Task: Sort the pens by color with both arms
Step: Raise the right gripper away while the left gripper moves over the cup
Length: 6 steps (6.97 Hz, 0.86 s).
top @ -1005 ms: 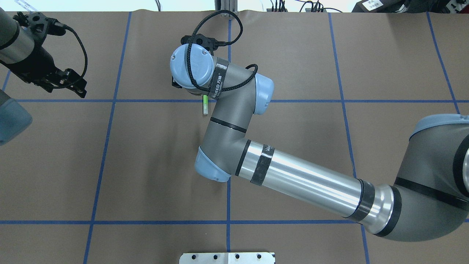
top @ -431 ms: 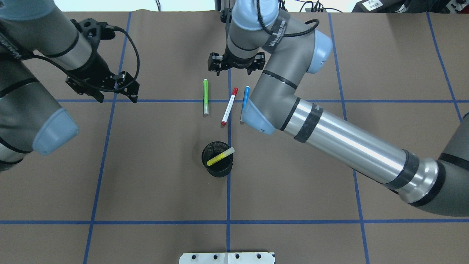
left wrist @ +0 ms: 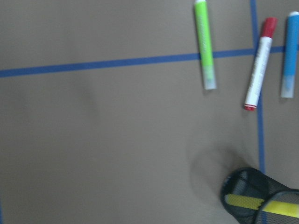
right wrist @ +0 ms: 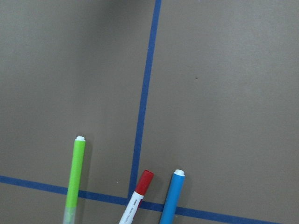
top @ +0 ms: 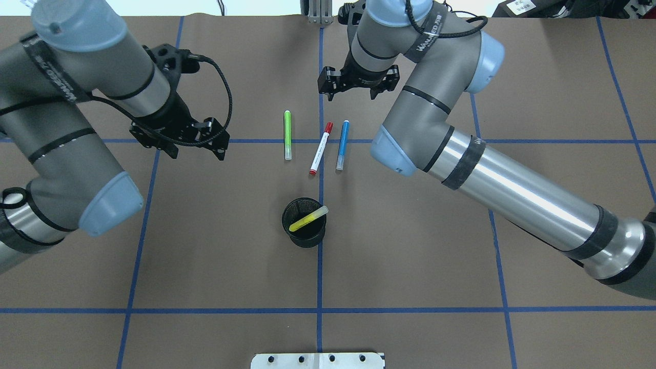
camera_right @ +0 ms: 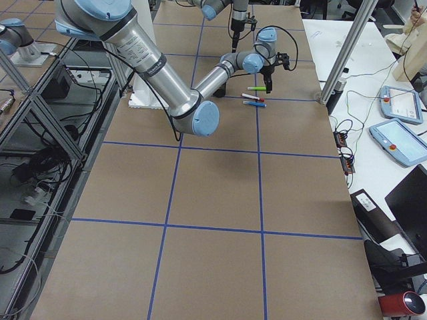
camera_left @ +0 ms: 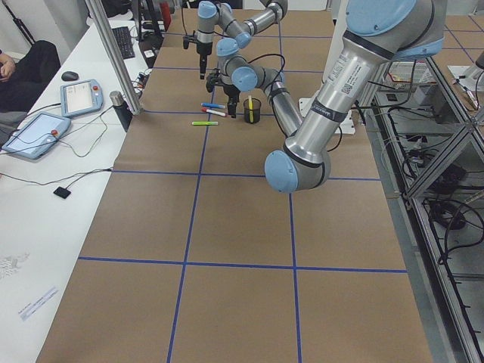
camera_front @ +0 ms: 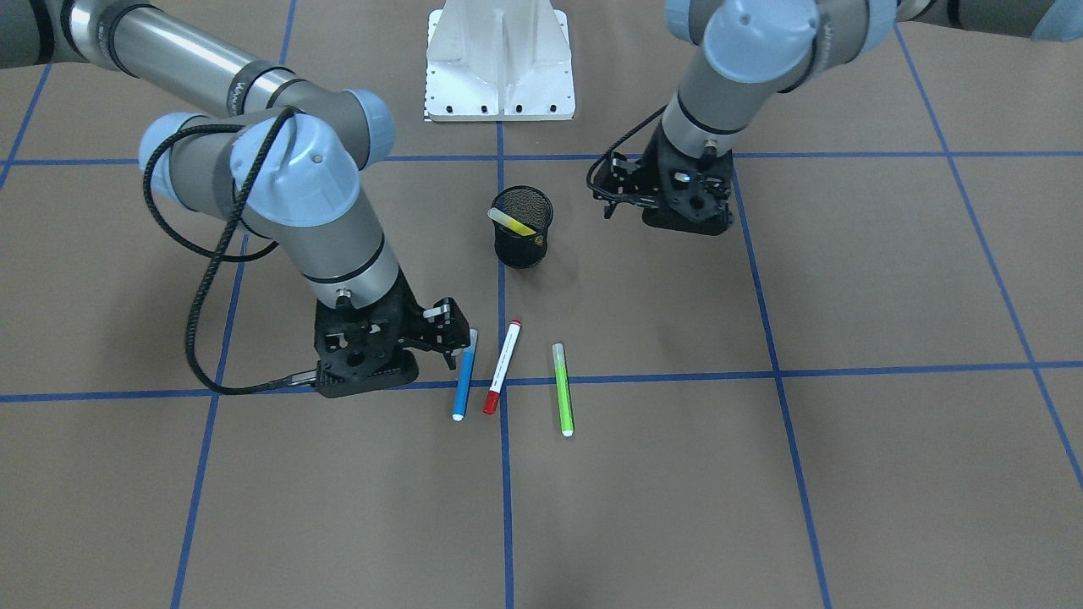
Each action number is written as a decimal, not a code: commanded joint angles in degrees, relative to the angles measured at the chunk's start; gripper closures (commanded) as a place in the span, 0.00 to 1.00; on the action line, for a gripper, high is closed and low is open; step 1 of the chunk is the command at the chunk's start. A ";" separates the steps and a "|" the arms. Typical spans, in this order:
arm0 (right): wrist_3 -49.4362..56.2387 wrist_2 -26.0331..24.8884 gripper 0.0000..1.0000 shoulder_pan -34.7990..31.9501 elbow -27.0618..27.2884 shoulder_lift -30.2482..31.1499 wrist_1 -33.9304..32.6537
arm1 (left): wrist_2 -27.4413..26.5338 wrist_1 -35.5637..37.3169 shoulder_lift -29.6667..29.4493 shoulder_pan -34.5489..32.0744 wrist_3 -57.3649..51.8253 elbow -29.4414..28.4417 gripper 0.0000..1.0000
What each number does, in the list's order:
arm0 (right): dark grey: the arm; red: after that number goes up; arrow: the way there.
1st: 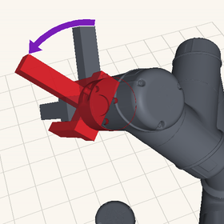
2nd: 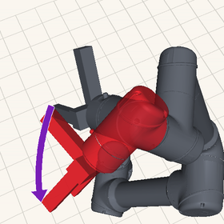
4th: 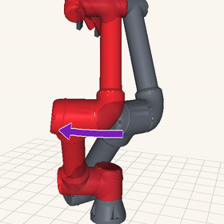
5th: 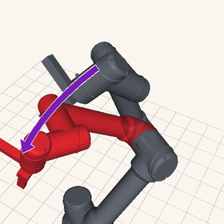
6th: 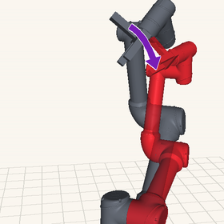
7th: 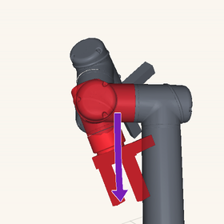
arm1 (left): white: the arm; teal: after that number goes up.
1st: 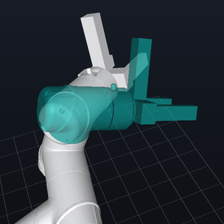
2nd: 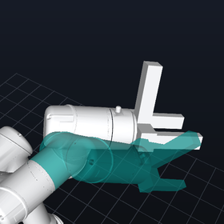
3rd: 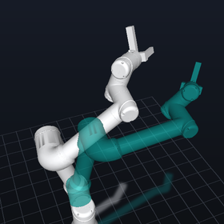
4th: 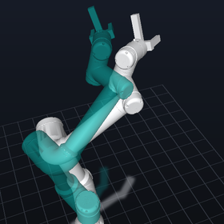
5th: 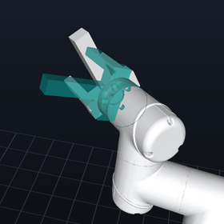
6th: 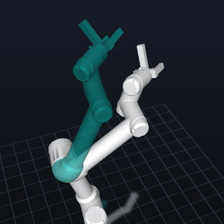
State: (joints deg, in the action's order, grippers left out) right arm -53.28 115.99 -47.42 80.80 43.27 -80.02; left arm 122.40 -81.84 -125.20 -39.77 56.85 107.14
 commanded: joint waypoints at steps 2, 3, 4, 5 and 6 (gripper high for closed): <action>3.53 4.32 0.00 -4.25 0.41 3.13 -1.71 | -8.98 -0.25 -6.70 9.06 13.95 -0.78 0.01; 3.70 4.33 0.00 -4.26 0.41 3.48 -1.72 | -11.19 -0.42 -9.33 9.88 14.34 -4.01 0.01; 4.40 4.42 0.00 -4.34 0.58 3.49 -1.81 | -14.87 -1.21 -12.41 10.67 14.17 -7.87 0.01; 4.41 4.42 0.00 -4.26 0.67 3.49 -1.81 | -19.95 -1.91 -13.74 13.02 13.99 -9.13 0.01; 4.41 4.42 0.00 -4.26 0.76 3.49 -1.81 | -22.53 -1.92 -15.58 14.44 13.90 -11.32 0.01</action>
State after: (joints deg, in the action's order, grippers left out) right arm -48.96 120.38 -51.67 81.45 46.73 -81.80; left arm 103.89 -83.44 -138.55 -27.27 70.82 98.36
